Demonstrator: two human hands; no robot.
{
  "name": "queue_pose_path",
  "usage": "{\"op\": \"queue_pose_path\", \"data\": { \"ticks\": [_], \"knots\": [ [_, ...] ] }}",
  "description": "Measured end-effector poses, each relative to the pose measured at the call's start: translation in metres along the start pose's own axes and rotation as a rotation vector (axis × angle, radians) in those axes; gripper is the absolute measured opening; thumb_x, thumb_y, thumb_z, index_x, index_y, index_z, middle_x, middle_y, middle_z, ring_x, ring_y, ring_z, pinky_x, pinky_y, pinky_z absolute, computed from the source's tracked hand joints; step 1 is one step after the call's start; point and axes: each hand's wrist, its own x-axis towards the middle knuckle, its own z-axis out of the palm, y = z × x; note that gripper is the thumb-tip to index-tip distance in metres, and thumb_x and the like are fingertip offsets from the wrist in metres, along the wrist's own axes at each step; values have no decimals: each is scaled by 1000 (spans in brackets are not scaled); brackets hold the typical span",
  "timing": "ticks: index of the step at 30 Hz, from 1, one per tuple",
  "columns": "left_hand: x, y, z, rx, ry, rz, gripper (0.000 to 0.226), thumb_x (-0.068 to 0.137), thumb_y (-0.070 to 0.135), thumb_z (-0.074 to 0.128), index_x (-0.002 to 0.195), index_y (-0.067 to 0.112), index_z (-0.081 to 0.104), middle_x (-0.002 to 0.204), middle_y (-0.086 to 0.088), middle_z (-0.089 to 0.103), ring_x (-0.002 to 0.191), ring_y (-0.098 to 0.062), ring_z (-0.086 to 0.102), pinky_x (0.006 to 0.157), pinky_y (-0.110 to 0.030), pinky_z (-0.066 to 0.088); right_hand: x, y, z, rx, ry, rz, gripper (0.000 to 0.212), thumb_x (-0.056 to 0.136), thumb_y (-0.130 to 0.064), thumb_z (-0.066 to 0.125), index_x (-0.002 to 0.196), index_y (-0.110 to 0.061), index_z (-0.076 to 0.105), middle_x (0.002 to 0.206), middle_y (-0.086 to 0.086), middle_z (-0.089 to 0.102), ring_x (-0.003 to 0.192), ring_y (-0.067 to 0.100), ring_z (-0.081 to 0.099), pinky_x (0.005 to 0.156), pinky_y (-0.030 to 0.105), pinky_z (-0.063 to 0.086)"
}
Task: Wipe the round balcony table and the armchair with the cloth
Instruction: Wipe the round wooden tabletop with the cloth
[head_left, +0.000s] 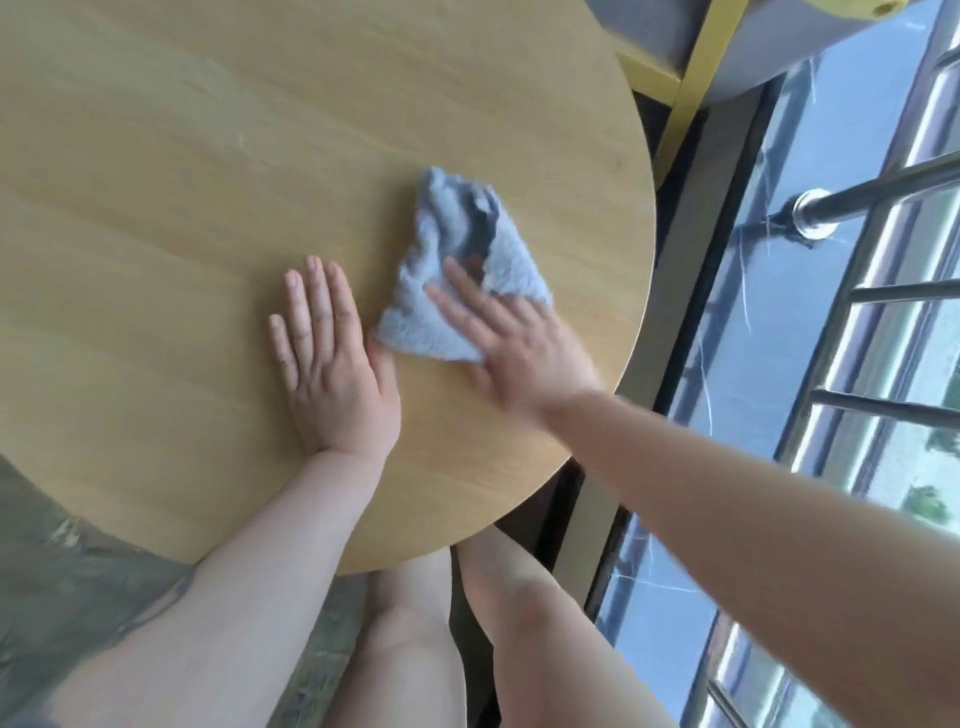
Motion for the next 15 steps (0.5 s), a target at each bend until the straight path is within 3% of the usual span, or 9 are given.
{"op": "queue_pose_path", "data": {
  "ticks": [1, 3, 4, 5, 6, 9, 10, 14, 15],
  "knots": [
    [-5, -2, 0, -2, -4, 1, 62, 95, 25, 36, 153, 11, 16, 160, -4, 15, 148, -19, 7, 118, -35, -2, 1, 14, -1, 10, 31, 153, 73, 93, -34, 44, 153, -27, 5, 160, 0, 10, 136, 27, 34, 112, 40, 24],
    [-18, -7, 1, -1, -14, 0, 58, 99, 27, 32, 152, 12, 16, 160, -3, 15, 148, -18, 7, 118, -35, -2, -11, 18, 0, 112, 207, 691, 69, 94, -30, 38, 153, -23, 5, 161, 2, 5, 146, 24, 13, 119, 42, 11],
    [-24, -8, 1, 3, -16, -3, 57, 99, 28, 30, 152, 12, 16, 160, -3, 15, 148, -18, 7, 119, -35, -2, -21, 0, 7, 135, 250, 858, 69, 93, -29, 35, 153, -20, 3, 161, 4, 1, 148, 24, 2, 120, 44, 5],
    [-29, -9, 1, 7, -14, -11, 57, 99, 28, 30, 152, 12, 17, 160, -3, 16, 148, -18, 7, 118, -36, -1, -29, -26, 16, 128, 243, 857, 70, 92, -30, 33, 153, -18, 1, 161, 6, -2, 148, 25, -4, 120, 45, 2],
    [-34, -9, 1, 10, -12, -20, 58, 98, 27, 30, 152, 12, 17, 160, -3, 16, 147, -18, 8, 118, -36, 0, -37, -53, 24, 117, 186, 684, 72, 91, -31, 33, 154, -19, 1, 161, 6, -3, 148, 25, -5, 120, 45, 3],
    [-46, -11, 1, 18, -22, -22, 61, 95, 28, 30, 152, 11, 18, 159, -3, 17, 147, -18, 9, 119, -37, 1, -43, -52, 32, 79, 71, 36, 68, 92, -35, 42, 153, -25, 13, 161, -1, 9, 142, 25, 25, 112, 39, 29],
    [-50, -14, 1, 18, -27, -21, 59, 97, 30, 29, 152, 12, 19, 159, -3, 18, 147, -18, 10, 119, -37, 2, -43, -38, 31, 39, 85, 59, 68, 92, -35, 44, 153, -27, 15, 160, -2, 12, 139, 24, 30, 109, 38, 30],
    [-63, -23, 0, 20, -36, -20, 56, 100, 33, 25, 152, 13, 18, 159, -2, 18, 147, -17, 10, 118, -37, 1, -72, -63, 46, 179, 286, 829, 72, 87, -26, 39, 153, -20, 11, 161, 5, 8, 148, 23, 3, 119, 42, 6],
    [-64, -24, 0, 24, -32, -22, 57, 100, 32, 25, 152, 13, 18, 159, -2, 18, 147, -17, 10, 118, -37, 1, -74, -90, 52, 196, 270, 813, 74, 86, -27, 39, 153, -18, 9, 161, 7, 7, 148, 25, 3, 119, 44, 6]
  ]
}}
